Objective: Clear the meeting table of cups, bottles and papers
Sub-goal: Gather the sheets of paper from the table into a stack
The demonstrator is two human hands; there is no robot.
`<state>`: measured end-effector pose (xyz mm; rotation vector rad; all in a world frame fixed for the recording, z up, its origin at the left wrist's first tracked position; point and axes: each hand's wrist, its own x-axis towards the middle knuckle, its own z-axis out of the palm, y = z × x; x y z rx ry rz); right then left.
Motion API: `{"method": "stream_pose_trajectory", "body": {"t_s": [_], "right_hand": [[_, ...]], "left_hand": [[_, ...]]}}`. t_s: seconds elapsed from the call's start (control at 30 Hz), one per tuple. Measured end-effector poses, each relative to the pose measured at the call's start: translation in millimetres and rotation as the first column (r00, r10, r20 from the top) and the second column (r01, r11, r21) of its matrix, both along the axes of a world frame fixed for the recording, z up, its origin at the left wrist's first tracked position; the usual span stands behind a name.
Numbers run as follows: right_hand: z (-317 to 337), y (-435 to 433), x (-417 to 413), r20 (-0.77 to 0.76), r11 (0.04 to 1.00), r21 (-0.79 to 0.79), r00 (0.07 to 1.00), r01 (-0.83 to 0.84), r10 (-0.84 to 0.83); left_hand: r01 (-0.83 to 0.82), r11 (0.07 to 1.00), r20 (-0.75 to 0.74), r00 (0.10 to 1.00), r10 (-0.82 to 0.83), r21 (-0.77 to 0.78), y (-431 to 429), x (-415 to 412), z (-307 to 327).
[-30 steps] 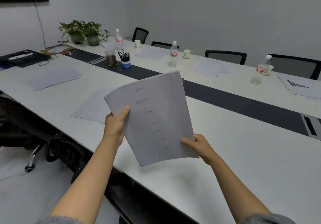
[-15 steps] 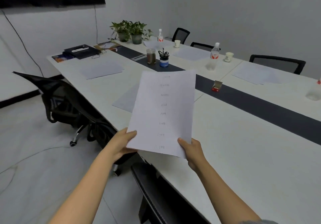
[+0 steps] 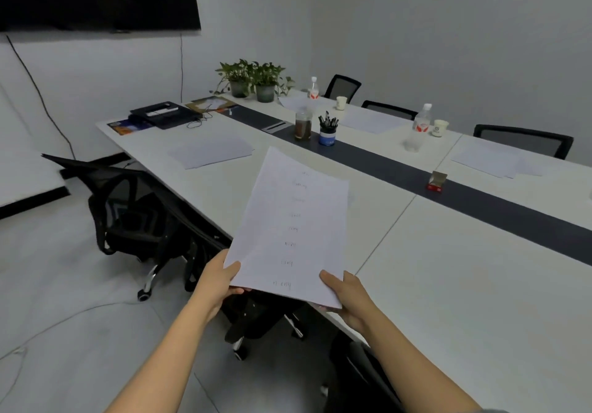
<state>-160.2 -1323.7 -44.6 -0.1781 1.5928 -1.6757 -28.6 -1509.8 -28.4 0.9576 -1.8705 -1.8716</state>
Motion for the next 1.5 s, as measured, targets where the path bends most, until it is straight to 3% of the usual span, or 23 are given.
{"method": "stream_pose_trajectory", "body": {"t_s": [0.2, 0.4, 0.53, 0.63, 0.73, 1.03, 1.17, 1.37, 1.5], "right_hand": [[-1.4, -62.1, 17.7, -0.058, 1.0, 0.026, 0.998, 0.005, -0.003], [-5.6, -86.1, -22.7, -0.126, 0.967, 0.116, 0.97, 0.225, -0.21], [-14.1, -102.6, -75.6, -0.148, 0.881, 0.101, 0.882, 0.463, -0.447], [-27.1, -114.9, -126.0, -0.062, 0.774, 0.095, 0.78, 0.625, -0.622], [-48.4, -127.7, -169.8, 0.033, 0.72, 0.126, 0.722, 0.682, -0.691], [-99.1, -192.3, -219.7, -0.044, 0.829, 0.224, 0.855, 0.513, -0.517], [-122.7, -206.0, -218.2, -0.124, 0.811, 0.409, 0.906, 0.418, -0.404], [-125.2, -195.5, -214.4, -0.143, 0.723, 0.629, 0.956, 0.287, -0.256], [-117.7, -184.6, -207.0, -0.092, 0.716, 0.67, 0.978, 0.198, -0.185]], "left_hand": [[0.012, 0.999, -0.039, 0.999, -0.01, 0.038, -66.0, 10.0, -8.9], [0.133, 0.982, -0.018, 0.991, -0.132, 0.132, -94.5, -36.9, -17.6], [0.102, 0.993, 0.043, 0.994, -0.105, 0.064, -134.8, -82.1, -18.4], [0.117, 0.993, 0.125, 0.986, -0.114, -0.018, -167.8, -119.2, -23.8], [0.157, 0.987, 0.202, 0.969, -0.146, -0.039, -196.2, -161.1, -32.1], [0.251, 0.957, 0.456, 0.875, -0.162, -0.142, -239.1, -226.3, -84.7], [0.348, 0.928, 0.538, 0.812, -0.228, -0.132, -253.4, -243.6, -98.2], [0.417, 0.909, 0.56, 0.755, -0.34, -0.01, -252.6, -278.8, -102.6], [0.296, 0.942, 0.513, 0.791, -0.334, 0.158, -245.7, -286.9, -111.5]]}}
